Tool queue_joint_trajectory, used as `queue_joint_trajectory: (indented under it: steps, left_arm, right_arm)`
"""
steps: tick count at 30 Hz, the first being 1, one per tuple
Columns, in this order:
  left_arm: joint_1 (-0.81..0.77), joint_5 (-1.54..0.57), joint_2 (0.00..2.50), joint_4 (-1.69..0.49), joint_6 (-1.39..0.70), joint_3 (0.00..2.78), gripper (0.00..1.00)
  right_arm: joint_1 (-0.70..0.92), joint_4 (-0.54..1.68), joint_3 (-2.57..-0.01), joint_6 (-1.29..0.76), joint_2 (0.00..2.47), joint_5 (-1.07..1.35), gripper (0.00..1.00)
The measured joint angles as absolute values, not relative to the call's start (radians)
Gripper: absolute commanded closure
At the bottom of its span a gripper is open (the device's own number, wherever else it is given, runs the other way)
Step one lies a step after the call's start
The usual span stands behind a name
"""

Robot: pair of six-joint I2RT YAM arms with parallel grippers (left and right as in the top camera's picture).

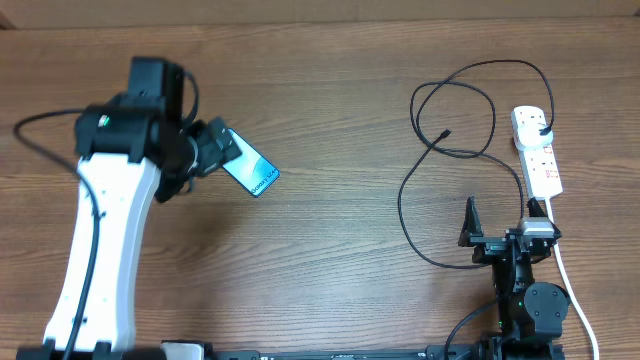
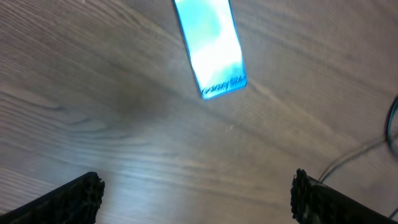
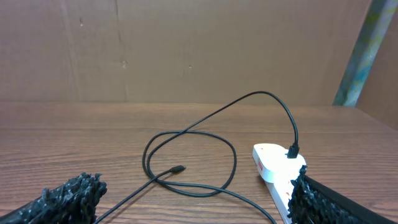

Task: Plug charger to phone and switch on socket
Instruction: 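Move the left gripper over the phone and lower onto it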

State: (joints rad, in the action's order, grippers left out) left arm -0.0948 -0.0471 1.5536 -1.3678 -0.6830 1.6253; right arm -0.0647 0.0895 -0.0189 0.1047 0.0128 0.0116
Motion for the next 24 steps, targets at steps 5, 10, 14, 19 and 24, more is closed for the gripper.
queue_joint_trajectory:
  steps: [5, 10, 14, 19, 24]
  left_arm:
    - [-0.103, -0.042, 1.722, -1.385, -0.775, 1.771, 0.0]
    - [-0.103, -0.054, 1.873, -1.376, -0.833, 1.839, 0.0]
    - [-0.103, -0.076, 1.981, -1.359, -0.847, 1.842, 0.0]
    - [-0.103, -0.093, 2.07, -1.333, -0.862, 1.842, 0.0]
    - [-0.103, -0.094, 2.109, -1.301, -0.863, 1.842, 0.0]
  right_arm:
    - [-0.065, 0.09, -0.019, 0.105, 0.013, 0.012, 0.0]
    - [-0.065, 0.09, -0.019, 0.104, 0.013, 0.012, 0.0]
    - [-0.065, 0.089, -0.019, 0.105, 0.013, 0.012, 0.0]
    - [-0.065, 0.09, -0.019, 0.104, 0.013, 0.012, 0.0]
    - [-0.065, 0.09, -0.019, 0.104, 0.013, 0.012, 0.0]
